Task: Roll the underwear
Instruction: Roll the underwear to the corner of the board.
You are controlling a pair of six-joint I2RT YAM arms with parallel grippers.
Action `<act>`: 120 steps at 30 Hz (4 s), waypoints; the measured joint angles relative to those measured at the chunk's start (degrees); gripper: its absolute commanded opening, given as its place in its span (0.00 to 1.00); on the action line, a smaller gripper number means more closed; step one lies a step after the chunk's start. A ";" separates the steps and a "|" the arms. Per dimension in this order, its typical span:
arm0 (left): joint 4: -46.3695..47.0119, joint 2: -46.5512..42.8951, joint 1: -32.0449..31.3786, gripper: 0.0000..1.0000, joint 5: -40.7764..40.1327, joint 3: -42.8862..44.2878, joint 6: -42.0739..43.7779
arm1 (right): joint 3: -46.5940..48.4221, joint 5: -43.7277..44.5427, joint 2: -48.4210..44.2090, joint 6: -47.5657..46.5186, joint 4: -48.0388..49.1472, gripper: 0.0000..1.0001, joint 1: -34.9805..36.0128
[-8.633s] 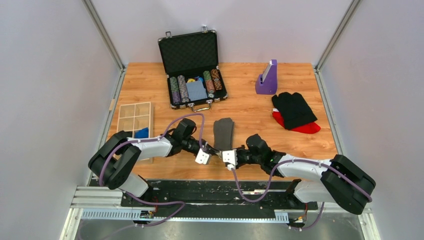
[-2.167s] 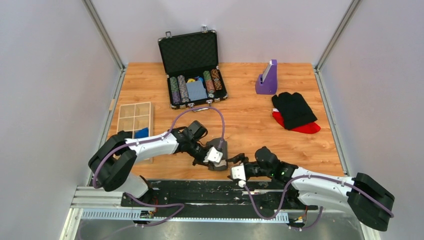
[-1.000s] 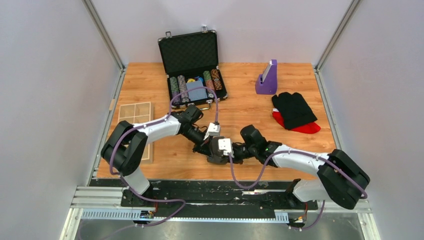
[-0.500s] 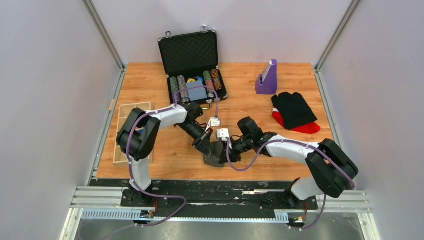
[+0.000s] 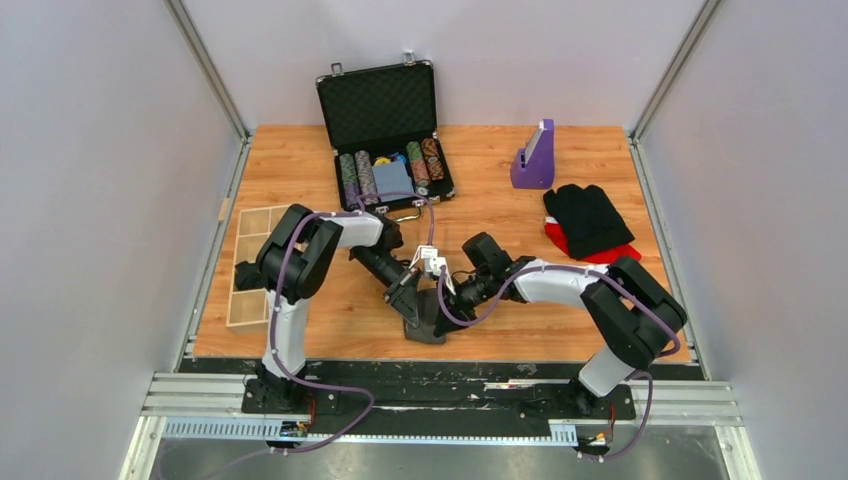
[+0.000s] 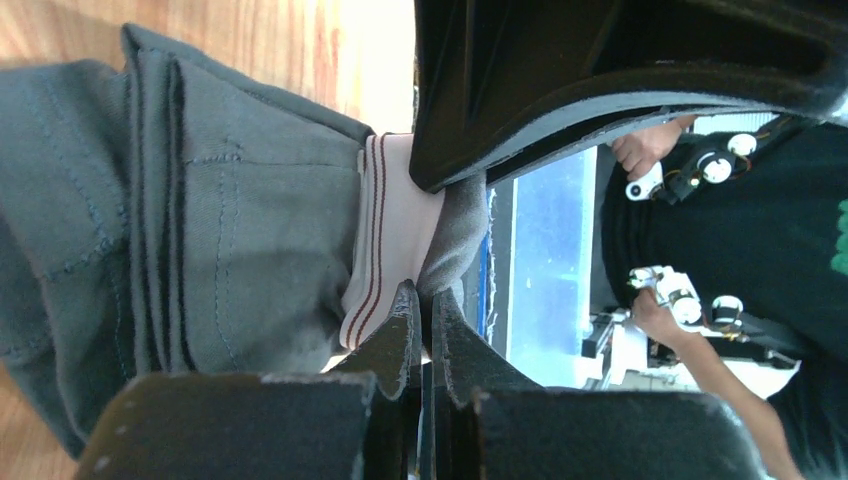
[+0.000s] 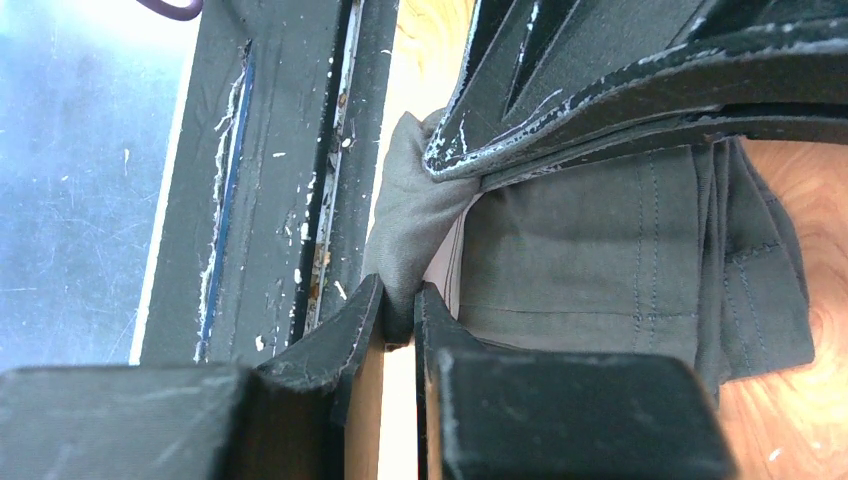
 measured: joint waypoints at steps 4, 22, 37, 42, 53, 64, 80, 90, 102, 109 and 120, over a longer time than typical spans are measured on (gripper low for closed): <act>2.47 -0.87 0.68 0.00 -1.33 -0.37 -5.97 | 1.27 -0.79 1.55 0.15 -0.57 0.00 -0.35; 10.97 -3.30 2.40 0.37 -8.09 -4.50 -29.79 | 10.10 -7.30 13.53 3.43 -6.58 0.00 -1.99; 27.12 -33.31 17.40 0.56 -31.26 -12.63 -54.90 | 25.83 -12.22 28.59 4.44 -25.86 0.00 -2.36; 30.97 -47.41 16.63 0.55 -38.84 -13.25 -50.36 | 30.49 -12.87 33.03 7.28 -31.76 0.00 -2.40; 32.83 -81.50 -20.46 0.62 -40.46 -32.46 -0.15 | 38.21 -12.22 39.32 10.78 -42.80 0.00 -2.47; 43.19 -72.89 -35.98 0.61 -49.88 -46.31 17.05 | 41.51 -12.90 42.01 9.09 -47.78 0.00 -2.69; 57.29 -64.46 -38.14 0.52 -67.56 -51.08 17.86 | 42.71 -13.79 43.08 6.86 -49.72 0.00 -2.82; 59.23 -61.59 -38.27 0.59 -69.02 -51.71 15.78 | 43.47 -15.13 44.06 5.73 -50.25 0.00 -3.02; 53.09 -81.18 -38.27 0.60 -66.14 -50.99 7.61 | 43.52 -15.37 44.13 5.66 -50.27 0.00 -3.13; 52.41 -74.03 -38.29 0.57 -63.04 -50.18 5.86 | 43.52 -15.37 44.15 5.68 -50.27 0.00 -3.34; 54.84 -67.25 -38.29 0.57 -63.78 -50.18 5.20 | 43.54 -15.43 44.19 5.68 -50.25 0.00 -3.54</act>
